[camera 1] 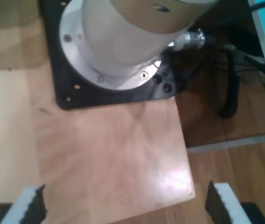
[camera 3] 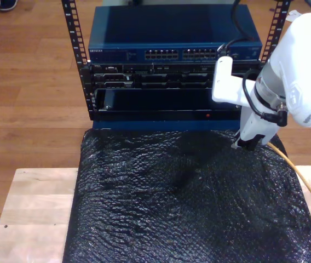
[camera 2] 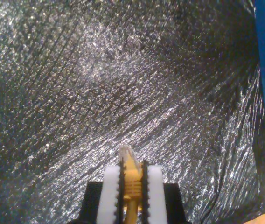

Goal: Grab the cable and plug it in

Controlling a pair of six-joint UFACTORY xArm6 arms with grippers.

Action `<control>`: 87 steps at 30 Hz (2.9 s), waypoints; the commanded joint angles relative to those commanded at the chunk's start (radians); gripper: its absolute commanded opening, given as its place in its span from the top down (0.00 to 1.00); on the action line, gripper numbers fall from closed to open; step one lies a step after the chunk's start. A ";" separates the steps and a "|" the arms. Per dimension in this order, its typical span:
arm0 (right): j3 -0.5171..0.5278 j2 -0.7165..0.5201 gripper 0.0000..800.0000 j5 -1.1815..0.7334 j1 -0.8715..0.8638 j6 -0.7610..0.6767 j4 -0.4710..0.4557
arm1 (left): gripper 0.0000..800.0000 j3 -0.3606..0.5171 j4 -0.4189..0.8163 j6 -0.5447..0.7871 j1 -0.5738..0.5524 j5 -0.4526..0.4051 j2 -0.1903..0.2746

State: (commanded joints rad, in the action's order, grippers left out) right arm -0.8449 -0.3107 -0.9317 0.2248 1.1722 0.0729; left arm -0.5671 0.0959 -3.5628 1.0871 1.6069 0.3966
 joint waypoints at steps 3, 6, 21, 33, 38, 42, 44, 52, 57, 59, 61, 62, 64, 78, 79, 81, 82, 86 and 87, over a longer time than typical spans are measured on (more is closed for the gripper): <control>0.000 0.005 1.00 0.000 0.000 0.000 0.000 | 0.00 0.048 0.011 0.031 0.018 -0.003 0.041; 0.003 0.008 1.00 0.000 0.000 0.000 0.002 | 0.00 0.110 0.051 0.054 0.020 -0.005 0.098; 0.018 0.006 1.00 0.000 0.014 0.000 0.000 | 0.00 0.288 0.086 0.146 0.110 -0.143 0.160; 0.031 0.005 1.00 0.003 0.021 -0.002 0.000 | 0.00 0.341 0.084 0.213 0.163 -0.256 0.160; 0.031 0.005 1.00 0.014 0.028 0.000 -0.002 | 0.00 0.394 0.081 0.239 0.203 -0.351 0.158; 0.032 0.005 1.00 0.015 0.028 0.000 -0.003 | 0.00 0.443 0.081 0.238 0.203 -0.427 0.152; 0.032 0.005 1.00 0.023 0.028 0.002 -0.003 | 0.00 0.462 0.078 0.236 0.203 -0.471 0.152; 0.034 0.005 1.00 0.043 0.028 0.000 -0.029 | 0.00 0.466 0.077 0.233 0.204 -0.491 0.152; 0.064 0.003 1.00 0.086 0.028 0.003 -0.044 | 0.00 0.463 0.077 0.238 0.204 -0.488 0.138; 0.083 0.002 1.00 0.110 0.028 0.005 -0.044 | 0.00 0.463 0.077 0.238 0.204 -0.486 0.135; 0.094 0.002 1.00 0.129 0.028 0.005 -0.044 | 0.00 0.463 0.077 0.238 0.204 -0.486 0.135; 0.097 0.002 1.00 0.133 0.028 0.005 -0.044 | 0.00 0.463 0.077 0.238 0.204 -0.486 0.135; 0.098 0.000 1.00 0.137 0.028 0.005 -0.046 | 0.00 0.463 0.077 0.238 0.204 -0.486 0.135; 0.265 -0.006 1.00 0.529 0.038 0.002 -0.144 | 0.00 0.463 0.077 0.238 0.204 -0.486 0.135; 0.282 -0.006 1.00 0.571 0.040 0.003 -0.152 | 0.00 0.463 0.077 0.238 0.204 -0.486 0.135; 0.318 -0.014 1.00 0.654 0.040 0.003 -0.161 | 0.00 0.463 0.077 0.238 0.204 -0.486 0.135; 0.333 -0.021 1.00 0.686 0.040 0.003 -0.164 | 0.00 0.463 0.077 0.238 0.204 -0.486 0.135; 0.359 -0.044 1.00 0.764 0.040 0.003 -0.193 | 0.00 0.463 0.077 0.238 0.204 -0.486 0.135; 0.358 -0.046 1.00 0.772 0.040 0.003 -0.203 | 0.00 0.462 0.077 0.238 0.204 -0.486 0.135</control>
State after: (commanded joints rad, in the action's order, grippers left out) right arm -0.4873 -0.3567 -0.1600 0.2647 1.1753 -0.1297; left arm -0.1053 0.1726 -3.3249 1.2912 1.1205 0.5317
